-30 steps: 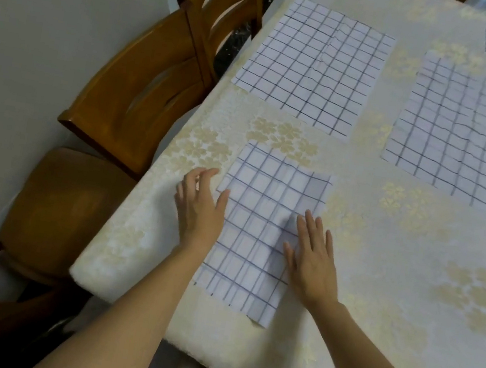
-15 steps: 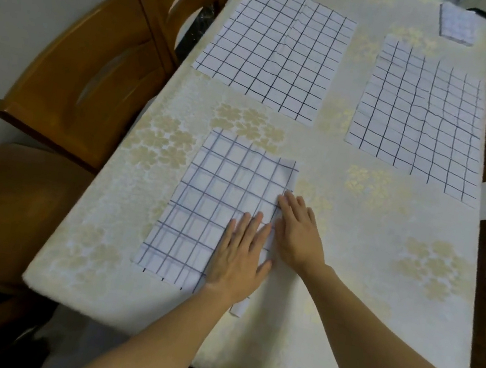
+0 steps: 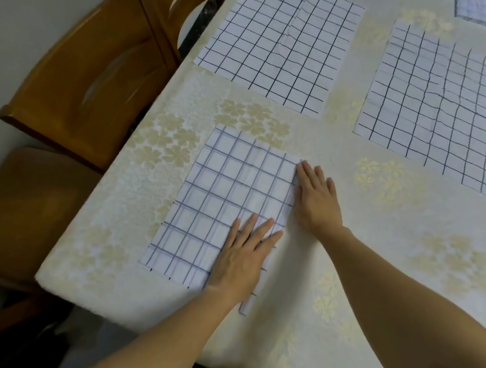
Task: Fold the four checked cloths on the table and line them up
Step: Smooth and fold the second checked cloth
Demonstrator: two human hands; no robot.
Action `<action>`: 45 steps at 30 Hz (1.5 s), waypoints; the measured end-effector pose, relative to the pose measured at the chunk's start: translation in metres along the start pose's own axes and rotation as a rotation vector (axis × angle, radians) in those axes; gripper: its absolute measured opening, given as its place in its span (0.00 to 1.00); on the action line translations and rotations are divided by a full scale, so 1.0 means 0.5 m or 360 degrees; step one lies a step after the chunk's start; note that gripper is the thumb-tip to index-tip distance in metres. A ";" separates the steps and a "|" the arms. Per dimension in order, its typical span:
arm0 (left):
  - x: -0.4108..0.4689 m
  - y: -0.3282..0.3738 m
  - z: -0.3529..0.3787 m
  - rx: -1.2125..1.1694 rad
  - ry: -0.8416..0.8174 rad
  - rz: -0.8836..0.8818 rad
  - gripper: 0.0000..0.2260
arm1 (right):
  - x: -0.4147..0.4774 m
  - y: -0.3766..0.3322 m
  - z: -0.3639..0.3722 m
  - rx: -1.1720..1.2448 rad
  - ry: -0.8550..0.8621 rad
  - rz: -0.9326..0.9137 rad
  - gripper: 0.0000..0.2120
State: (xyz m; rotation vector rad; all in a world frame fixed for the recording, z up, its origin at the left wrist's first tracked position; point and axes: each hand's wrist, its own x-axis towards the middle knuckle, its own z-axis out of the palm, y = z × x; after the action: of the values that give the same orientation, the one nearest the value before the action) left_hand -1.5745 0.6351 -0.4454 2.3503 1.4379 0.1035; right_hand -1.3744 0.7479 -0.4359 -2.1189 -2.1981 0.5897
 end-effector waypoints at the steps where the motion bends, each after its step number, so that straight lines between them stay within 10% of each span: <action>1: 0.000 -0.003 -0.004 -0.0054 -0.0035 0.0001 0.33 | 0.002 0.000 -0.002 -0.0014 -0.0010 0.0014 0.26; 5: 0.003 -0.007 -0.003 0.0019 0.0003 -0.0049 0.22 | -0.017 -0.016 -0.017 0.0040 0.0029 0.0120 0.27; 45: 0.000 0.012 0.000 0.0290 -0.0135 -0.0095 0.30 | -0.075 -0.065 0.014 -0.0108 0.0142 -0.0108 0.28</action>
State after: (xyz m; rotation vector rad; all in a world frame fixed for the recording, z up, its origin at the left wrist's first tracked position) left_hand -1.5692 0.6327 -0.4433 2.4192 1.5317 -0.1478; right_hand -1.4049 0.7100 -0.4243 -2.0486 -2.2623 0.4142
